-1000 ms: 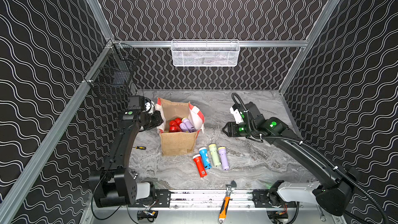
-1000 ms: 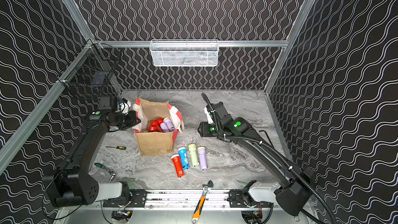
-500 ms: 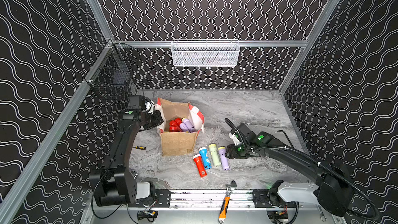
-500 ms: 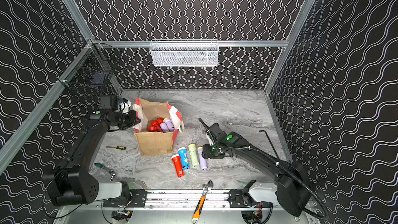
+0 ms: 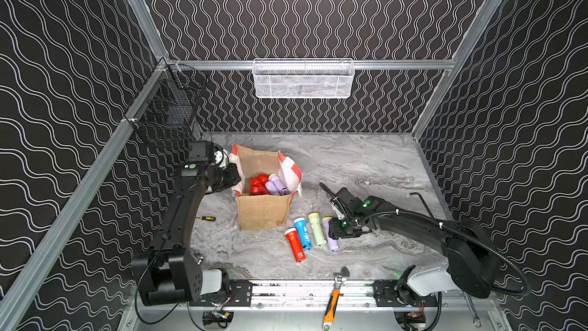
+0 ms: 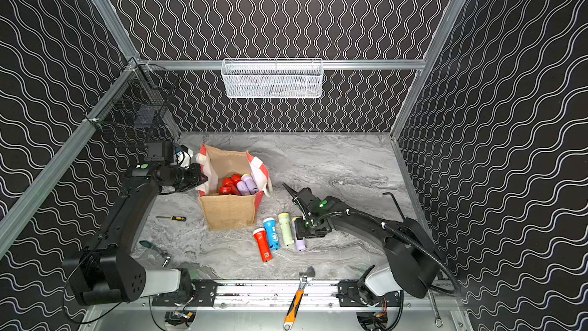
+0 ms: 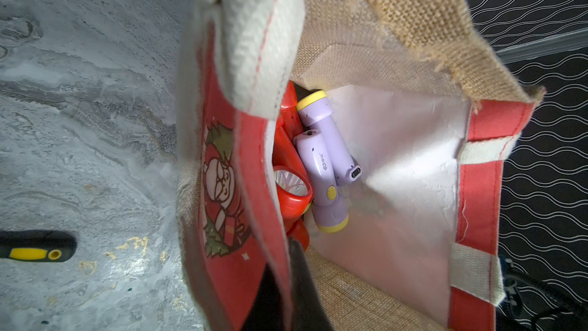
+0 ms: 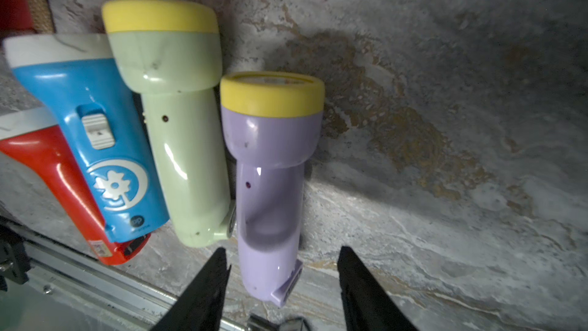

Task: Put the flashlights into the tote bags
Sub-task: Pick up the flashlight from the center of the board.

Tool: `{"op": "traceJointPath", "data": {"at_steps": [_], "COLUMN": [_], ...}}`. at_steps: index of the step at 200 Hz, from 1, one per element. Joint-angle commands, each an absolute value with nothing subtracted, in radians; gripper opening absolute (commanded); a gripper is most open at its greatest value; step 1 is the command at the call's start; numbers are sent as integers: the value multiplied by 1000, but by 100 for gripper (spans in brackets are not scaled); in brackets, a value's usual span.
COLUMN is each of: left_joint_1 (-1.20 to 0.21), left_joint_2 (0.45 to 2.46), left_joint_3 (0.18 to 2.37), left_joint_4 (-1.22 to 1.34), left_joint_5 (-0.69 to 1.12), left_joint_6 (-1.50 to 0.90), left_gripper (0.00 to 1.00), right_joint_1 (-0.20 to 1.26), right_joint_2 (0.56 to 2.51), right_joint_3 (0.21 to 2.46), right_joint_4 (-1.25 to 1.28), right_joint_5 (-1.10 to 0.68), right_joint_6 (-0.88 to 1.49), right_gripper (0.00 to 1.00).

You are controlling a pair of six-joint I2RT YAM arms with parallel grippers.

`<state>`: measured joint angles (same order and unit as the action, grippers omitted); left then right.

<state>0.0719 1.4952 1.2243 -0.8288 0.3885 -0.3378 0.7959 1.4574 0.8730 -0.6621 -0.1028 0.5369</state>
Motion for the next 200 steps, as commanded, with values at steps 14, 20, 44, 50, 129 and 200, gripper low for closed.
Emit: {"op": "traceJointPath", "data": {"at_steps": [14,20,44,50,129,200], "left_joint_1": [75,74,74,73,74,74], "left_joint_2": [1502,1501,1503,1502,1494,1488], "left_joint_3": [1224,1224,1226,1226,1231,1229], "left_joint_4": [-806,-806,-808,-808,-812,-812], "left_joint_5": [382,383,387,386,381,386], "left_joint_6": [-334,-333,-332,-332,-331,-327], "left_gripper": [3,3,3,3,2,3], "right_joint_1": [813,815,822,825,844,848], "right_joint_2": [1478,1478,1490,1496,1577,1593], "right_joint_3": [872,870,870,871,890,877], "right_joint_4": [-639,-640,-637,-634,-656,-647], "right_joint_5": [-115,-112,-107,-106,-44,0], "right_joint_6": [545,548,558,559,576,627], "right_gripper": [59,60,59,59,58,55]}}
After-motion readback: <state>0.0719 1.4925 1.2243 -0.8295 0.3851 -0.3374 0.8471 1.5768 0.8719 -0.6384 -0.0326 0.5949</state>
